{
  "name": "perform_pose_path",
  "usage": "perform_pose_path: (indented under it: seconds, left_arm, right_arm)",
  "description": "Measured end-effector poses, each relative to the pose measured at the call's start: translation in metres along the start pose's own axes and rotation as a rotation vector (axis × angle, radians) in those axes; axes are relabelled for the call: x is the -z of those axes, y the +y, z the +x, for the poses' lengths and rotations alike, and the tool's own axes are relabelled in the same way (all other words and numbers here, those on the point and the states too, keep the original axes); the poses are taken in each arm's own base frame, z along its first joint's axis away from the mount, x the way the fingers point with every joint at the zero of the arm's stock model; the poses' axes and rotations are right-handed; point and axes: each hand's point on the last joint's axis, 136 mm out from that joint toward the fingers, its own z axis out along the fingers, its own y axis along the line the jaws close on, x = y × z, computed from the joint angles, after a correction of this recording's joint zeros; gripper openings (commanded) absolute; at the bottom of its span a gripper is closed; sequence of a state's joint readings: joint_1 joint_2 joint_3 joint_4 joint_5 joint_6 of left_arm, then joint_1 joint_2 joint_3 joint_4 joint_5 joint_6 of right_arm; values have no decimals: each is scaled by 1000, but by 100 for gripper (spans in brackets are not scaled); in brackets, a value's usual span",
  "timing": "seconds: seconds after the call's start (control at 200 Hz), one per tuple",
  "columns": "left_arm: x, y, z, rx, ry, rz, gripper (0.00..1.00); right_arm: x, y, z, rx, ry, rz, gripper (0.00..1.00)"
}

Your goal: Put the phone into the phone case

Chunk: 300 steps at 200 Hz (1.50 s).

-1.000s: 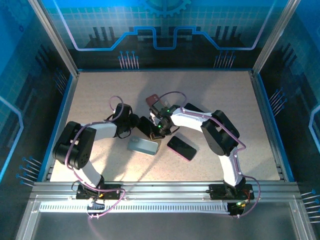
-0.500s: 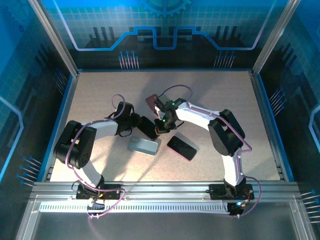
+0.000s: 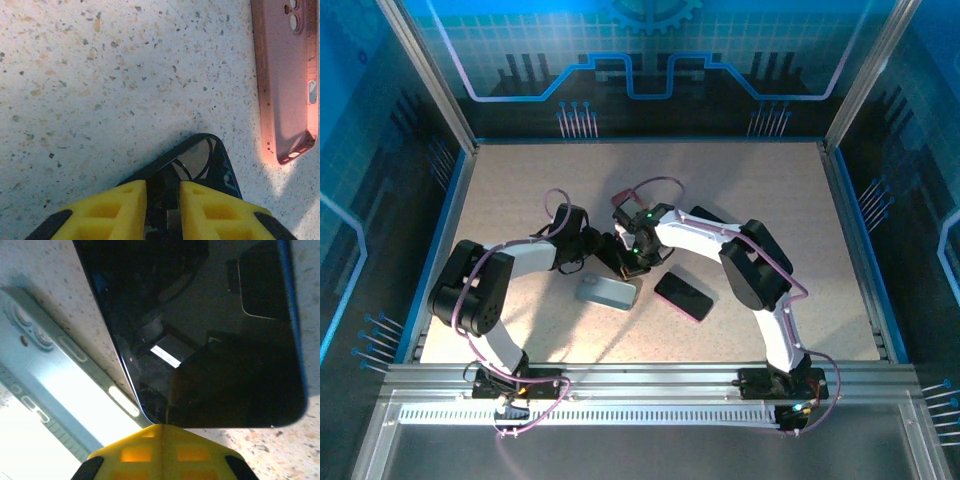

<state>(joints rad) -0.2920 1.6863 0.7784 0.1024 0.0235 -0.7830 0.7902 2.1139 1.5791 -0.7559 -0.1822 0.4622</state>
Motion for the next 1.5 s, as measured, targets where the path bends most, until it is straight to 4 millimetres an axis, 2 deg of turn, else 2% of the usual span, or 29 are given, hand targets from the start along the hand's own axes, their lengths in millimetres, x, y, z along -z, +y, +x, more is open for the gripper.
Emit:
perform_pose_path:
  seconds: [0.48,0.865,1.001,1.231,1.501]
  left_arm:
    - [-3,-2,-2,-1,-4,5,25]
    - [-10,-11,-4,-8,-1,25,25]
    - [-12,-15,-4,-14,0,31,25]
    - [-13,-17,-4,-16,1,32,25]
    - [-11,-18,-4,-16,3,29,25]
  right_arm:
    - [-9,-4,0,16,22,21,0]
    - [-6,-3,0,17,7,9,0]
    - [0,-9,-3,-29,-9,-14,0]
    - [32,-31,-24,-99,-85,-24,0]
    - [35,-42,-28,-86,-89,17,0]
